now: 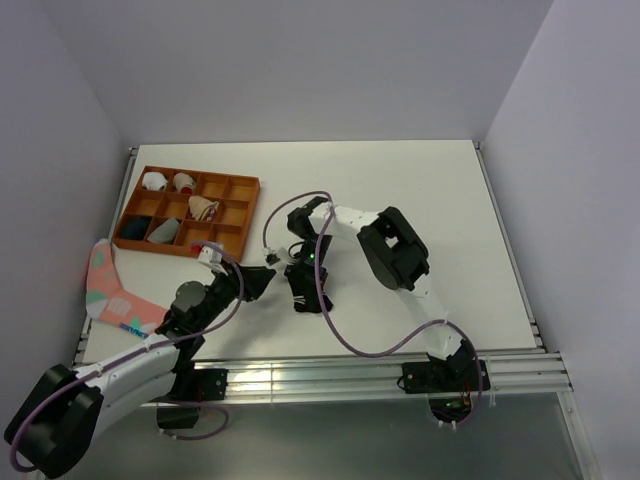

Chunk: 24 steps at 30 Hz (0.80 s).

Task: Roll the socks
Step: Roll the sock at the center of the board.

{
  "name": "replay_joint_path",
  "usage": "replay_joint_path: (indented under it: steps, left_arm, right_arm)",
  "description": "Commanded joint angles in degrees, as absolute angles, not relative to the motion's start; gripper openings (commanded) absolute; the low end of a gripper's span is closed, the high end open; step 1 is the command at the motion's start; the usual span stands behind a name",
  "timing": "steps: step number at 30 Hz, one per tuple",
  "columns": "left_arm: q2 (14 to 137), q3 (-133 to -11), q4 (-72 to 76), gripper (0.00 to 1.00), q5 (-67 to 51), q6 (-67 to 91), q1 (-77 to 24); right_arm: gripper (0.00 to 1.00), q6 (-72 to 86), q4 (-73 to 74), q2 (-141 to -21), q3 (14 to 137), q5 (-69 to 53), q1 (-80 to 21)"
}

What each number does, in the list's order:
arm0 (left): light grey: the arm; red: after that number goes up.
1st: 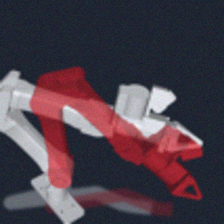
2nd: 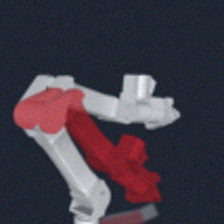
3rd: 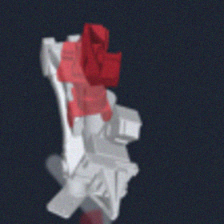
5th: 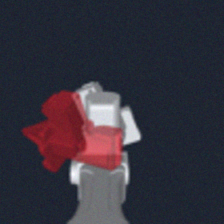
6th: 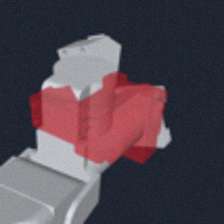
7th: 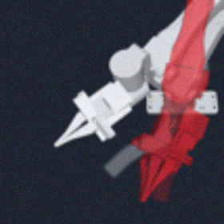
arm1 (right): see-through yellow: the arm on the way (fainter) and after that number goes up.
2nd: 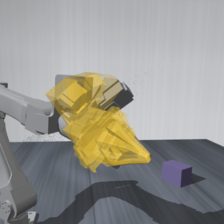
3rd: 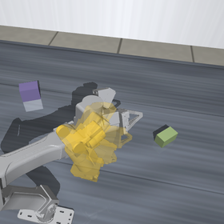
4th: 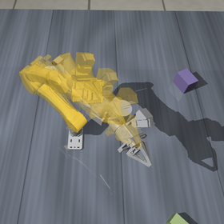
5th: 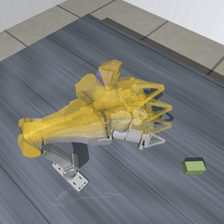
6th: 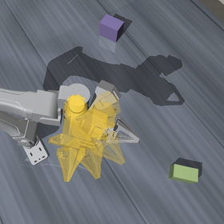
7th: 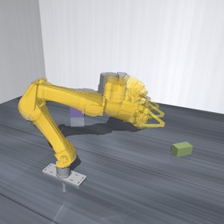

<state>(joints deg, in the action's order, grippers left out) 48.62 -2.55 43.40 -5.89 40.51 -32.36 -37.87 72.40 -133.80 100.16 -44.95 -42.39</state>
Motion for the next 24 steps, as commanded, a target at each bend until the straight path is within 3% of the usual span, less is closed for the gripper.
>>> replay_joint_path:
  steps: [1, 10, 24]
  left_arm:
    - [51.0, -0.8, 55.2, 0.47, -10.9, 36.4, -34.6]
    - [63.7, -6.0, 57.7, 0.46, -5.0, 30.2, -46.0]
    - [82.3, -12.3, 67.8, 0.48, -7.2, 29.4, -46.8]
  right_arm:
    - [0.17, -41.1, 79.4, -134.7, 104.4, -49.2, -40.8]
    - [0.18, -44.6, 82.5, -133.9, 103.8, -49.8, -38.5]
    - [0.18, -45.5, 82.5, -132.6, 101.2, -50.4, -38.4]
